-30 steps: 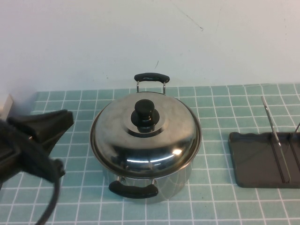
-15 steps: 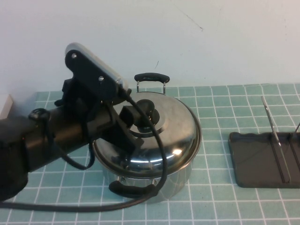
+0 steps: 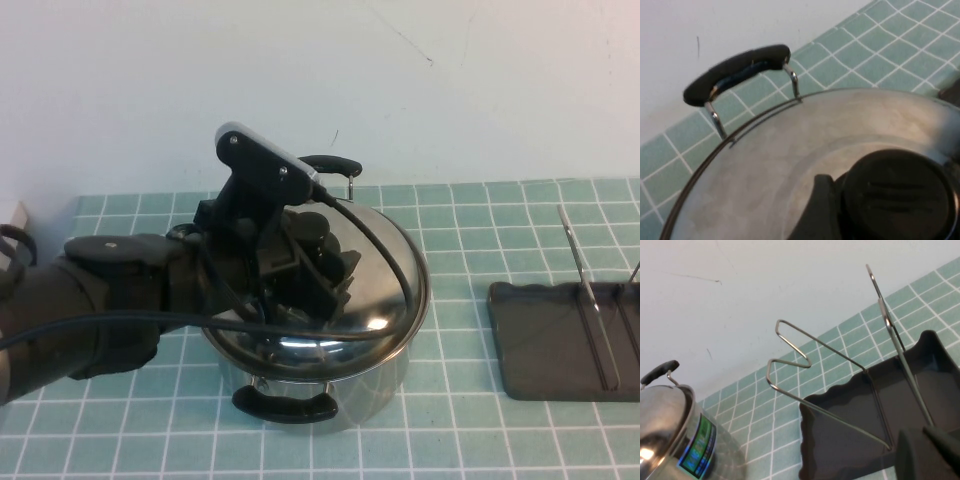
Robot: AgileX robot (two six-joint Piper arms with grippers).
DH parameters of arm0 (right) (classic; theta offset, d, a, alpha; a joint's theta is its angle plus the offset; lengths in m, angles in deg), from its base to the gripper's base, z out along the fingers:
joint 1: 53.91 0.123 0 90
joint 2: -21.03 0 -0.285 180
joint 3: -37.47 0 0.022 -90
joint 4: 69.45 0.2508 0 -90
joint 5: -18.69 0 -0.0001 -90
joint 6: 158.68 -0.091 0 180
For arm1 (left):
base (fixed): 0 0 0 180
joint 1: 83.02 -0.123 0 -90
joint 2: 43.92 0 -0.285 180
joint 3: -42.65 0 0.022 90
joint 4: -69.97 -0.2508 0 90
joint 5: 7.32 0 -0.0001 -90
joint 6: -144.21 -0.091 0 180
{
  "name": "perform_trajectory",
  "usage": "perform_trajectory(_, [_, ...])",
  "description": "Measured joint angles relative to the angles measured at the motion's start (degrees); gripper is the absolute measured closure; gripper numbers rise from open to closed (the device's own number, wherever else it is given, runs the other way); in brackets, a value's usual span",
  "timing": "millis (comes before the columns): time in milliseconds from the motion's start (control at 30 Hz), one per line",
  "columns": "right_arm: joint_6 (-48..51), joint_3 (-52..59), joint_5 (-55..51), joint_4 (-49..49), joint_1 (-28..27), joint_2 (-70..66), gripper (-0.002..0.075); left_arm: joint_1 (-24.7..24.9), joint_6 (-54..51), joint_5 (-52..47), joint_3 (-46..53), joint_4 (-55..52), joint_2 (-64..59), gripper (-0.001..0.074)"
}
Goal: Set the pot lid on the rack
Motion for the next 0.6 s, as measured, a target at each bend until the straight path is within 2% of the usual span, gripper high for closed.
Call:
perform_trajectory(100, [0.00,0.00,0.00,0.00,0.00,0.00,0.0727,0.09,0.25,0.00,-0.40,0.11,-0.96,0.0209])
perform_trajectory(233, [0.09,0.00,-0.02,0.00,0.00,0.00,0.0727,0.09,1.55,0.13,-1.06,0.79,-1.16,0.0415])
perform_trajectory(400, [4.43,-1.24,-3.32,1.31,0.00,0.00,0.0727,0.11,1.44,-0.15,-1.99,0.43,-0.18,0.0405])
perform_trajectory(600, [9.47,-9.72,-7.46,2.26,0.00,-0.62,0.0723,0.11,1.03,-5.85,-5.82,-0.02,6.80,0.0405])
